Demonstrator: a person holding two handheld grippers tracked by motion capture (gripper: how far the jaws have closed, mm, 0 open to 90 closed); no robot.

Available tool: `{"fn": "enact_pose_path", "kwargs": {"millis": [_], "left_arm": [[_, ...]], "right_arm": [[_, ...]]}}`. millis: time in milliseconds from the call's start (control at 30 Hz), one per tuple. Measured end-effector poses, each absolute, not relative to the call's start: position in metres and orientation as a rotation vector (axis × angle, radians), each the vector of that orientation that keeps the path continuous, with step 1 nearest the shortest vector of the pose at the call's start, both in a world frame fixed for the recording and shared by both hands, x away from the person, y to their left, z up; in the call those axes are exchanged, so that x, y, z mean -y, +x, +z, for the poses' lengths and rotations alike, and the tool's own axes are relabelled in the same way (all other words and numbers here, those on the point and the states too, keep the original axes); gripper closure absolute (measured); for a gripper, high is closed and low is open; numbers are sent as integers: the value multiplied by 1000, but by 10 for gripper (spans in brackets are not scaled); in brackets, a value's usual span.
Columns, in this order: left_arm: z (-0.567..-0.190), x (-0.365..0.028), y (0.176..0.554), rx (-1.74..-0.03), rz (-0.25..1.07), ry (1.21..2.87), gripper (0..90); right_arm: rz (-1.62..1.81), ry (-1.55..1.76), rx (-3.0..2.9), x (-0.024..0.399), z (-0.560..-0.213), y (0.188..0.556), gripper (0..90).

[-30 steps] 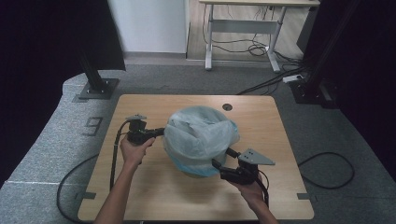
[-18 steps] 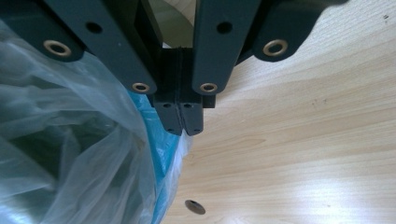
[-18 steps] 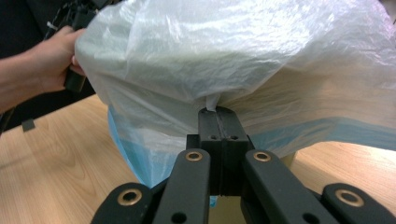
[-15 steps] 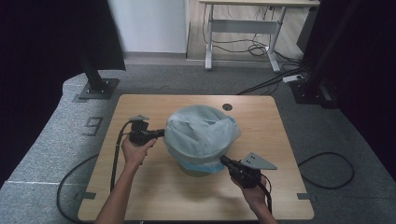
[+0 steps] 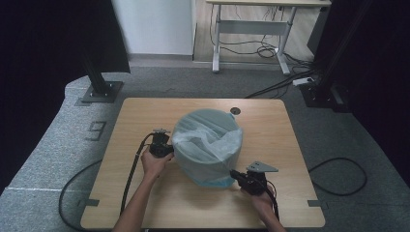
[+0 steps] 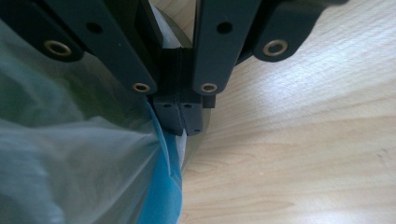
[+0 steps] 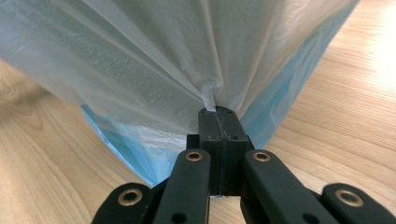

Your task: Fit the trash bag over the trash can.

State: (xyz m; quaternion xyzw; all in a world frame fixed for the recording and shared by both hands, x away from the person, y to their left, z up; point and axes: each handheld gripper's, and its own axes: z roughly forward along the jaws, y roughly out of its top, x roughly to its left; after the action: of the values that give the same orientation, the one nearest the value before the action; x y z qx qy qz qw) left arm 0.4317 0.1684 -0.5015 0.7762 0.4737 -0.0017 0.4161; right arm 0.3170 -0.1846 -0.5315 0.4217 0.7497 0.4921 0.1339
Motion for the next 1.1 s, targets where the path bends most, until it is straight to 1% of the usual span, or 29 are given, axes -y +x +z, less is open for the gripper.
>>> {"fn": "enact_pose_path", "kwargs": {"millis": [133,167,233,300,333,400,467,533,667,800,933,1100], "left_arm": [[-499,-170,429,-1181,11,1953,897],[-497,-171,428,-1175,22,1954,868],[-492,-176,426,-1175,52,1951,764],[-486,-182,422,-1180,105,1958,619],[-483,-187,420,-1181,133,1959,542],[-474,-197,414,-1191,200,1942,431],[-465,-208,408,-1195,253,1919,341],[-454,-219,401,-1178,260,1906,294],[-424,-233,386,-1094,301,1885,273],[-396,-234,378,-974,305,1876,290],[-370,-219,377,-887,319,1891,286],[-339,-185,393,-837,293,1961,292]], "right_arm": [[1470,1232,-2142,191,-532,318,887],[1484,1228,-2130,192,-531,317,836],[1504,1217,-2097,194,-529,315,742],[1523,1185,-2058,195,-524,312,634],[1529,1175,-2035,196,-521,310,563],[1548,1149,-1997,198,-516,305,497],[1581,1120,-1975,202,-512,299,431],[1595,1104,-1972,207,-510,295,378],[1624,1100,-1964,219,-507,290,349],[1641,1102,-1949,228,-507,286,339],[1647,1079,-1961,231,-506,282,318],[1652,1069,-1970,234,-506,280,318]]}}
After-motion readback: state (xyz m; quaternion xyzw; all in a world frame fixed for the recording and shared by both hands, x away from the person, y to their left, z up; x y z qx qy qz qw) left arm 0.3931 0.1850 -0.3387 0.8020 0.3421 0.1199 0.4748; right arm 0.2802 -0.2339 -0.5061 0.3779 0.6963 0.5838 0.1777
